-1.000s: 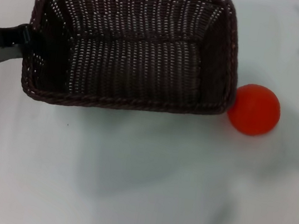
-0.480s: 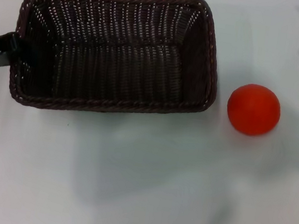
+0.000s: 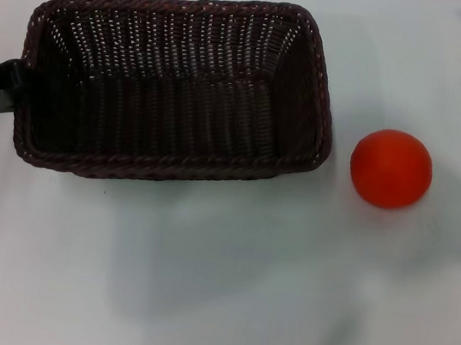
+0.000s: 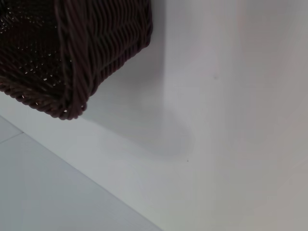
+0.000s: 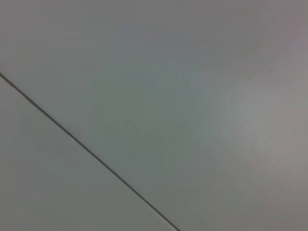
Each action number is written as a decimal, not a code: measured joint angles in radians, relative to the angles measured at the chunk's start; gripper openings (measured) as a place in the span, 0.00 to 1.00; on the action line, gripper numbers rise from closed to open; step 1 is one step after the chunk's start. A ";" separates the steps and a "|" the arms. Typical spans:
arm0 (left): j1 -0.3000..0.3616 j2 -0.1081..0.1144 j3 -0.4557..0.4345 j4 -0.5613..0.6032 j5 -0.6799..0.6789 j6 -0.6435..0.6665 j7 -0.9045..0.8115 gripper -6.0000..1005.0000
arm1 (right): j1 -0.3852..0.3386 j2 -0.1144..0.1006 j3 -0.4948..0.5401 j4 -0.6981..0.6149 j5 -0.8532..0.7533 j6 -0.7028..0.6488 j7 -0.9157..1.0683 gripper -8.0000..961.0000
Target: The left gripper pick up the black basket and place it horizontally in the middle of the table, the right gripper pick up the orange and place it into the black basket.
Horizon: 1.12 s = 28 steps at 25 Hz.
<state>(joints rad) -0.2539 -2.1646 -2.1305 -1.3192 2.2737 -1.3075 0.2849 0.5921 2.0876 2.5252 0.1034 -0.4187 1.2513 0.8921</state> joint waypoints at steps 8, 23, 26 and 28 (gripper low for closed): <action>0.002 0.001 -0.031 0.001 -0.002 -0.026 0.005 0.33 | -0.004 -0.001 0.001 -0.002 0.000 -0.001 -0.005 0.79; -0.026 0.033 -0.646 0.181 -0.539 -0.286 0.710 0.75 | -0.035 -0.045 -0.265 0.097 -0.059 -0.002 0.075 0.77; -0.022 0.037 -0.696 0.371 -0.771 -0.361 1.024 0.75 | -0.052 -0.112 -0.398 0.174 -0.215 -0.002 0.185 0.76; -0.022 0.027 -0.717 0.480 -0.886 -0.383 1.214 0.75 | -0.064 -0.161 -0.448 0.241 -0.347 -0.002 0.286 0.76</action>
<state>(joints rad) -0.2760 -2.1376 -2.8472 -0.8392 1.3878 -1.6903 1.4986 0.5278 1.9267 2.0768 0.3449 -0.7655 1.2494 1.1782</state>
